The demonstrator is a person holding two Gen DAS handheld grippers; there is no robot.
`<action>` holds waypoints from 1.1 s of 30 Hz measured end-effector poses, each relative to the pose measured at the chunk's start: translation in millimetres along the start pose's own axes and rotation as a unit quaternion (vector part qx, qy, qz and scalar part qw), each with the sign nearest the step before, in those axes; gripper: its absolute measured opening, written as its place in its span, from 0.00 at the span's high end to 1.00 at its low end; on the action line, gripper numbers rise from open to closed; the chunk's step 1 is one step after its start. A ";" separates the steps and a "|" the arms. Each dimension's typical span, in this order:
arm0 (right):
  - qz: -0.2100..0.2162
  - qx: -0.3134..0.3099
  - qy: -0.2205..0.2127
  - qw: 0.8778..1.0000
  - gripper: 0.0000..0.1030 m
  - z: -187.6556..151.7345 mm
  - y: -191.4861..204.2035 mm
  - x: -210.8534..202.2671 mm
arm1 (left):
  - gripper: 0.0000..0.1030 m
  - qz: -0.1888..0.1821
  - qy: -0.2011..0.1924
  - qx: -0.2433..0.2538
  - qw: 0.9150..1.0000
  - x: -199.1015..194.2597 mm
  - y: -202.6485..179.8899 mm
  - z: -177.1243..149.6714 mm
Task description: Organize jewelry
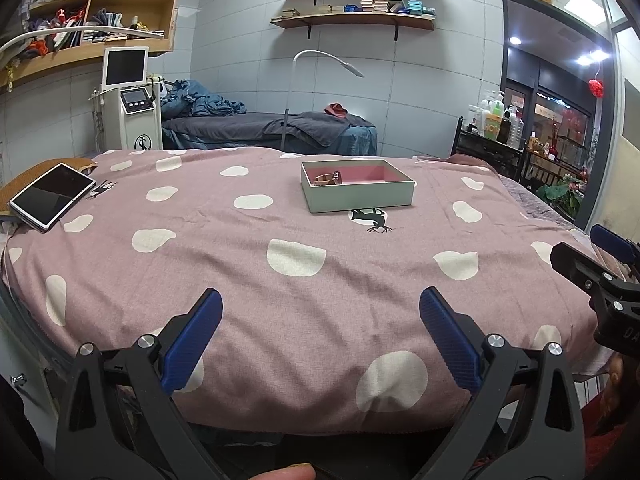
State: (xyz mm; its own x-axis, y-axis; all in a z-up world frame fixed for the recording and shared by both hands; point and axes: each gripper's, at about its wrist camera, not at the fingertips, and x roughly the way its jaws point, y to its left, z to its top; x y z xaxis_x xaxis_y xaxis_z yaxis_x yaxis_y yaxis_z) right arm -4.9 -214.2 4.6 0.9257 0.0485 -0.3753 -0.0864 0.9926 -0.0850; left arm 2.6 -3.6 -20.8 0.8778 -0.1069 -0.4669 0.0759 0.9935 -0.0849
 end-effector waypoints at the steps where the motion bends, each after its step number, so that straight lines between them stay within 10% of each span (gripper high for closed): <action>1: 0.000 0.000 0.000 1.000 0.06 -0.4 -0.5 -0.2 | 0.06 0.000 0.000 0.001 1.000 -0.1 -0.4 0.1; 33: 0.000 -0.001 -0.001 1.000 0.06 -2.9 -1.8 0.2 | 0.06 -0.001 -0.004 0.007 1.000 -2.0 -4.7 0.7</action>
State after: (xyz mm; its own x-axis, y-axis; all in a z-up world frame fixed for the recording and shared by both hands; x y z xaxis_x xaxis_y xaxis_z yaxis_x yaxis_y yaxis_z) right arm -5.6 -216.3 1.9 0.9264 0.0487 -0.3733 -0.0874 0.9923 -0.0873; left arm 0.8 -8.0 -18.8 0.8815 -0.1079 -0.4597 0.0832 0.9938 -0.0737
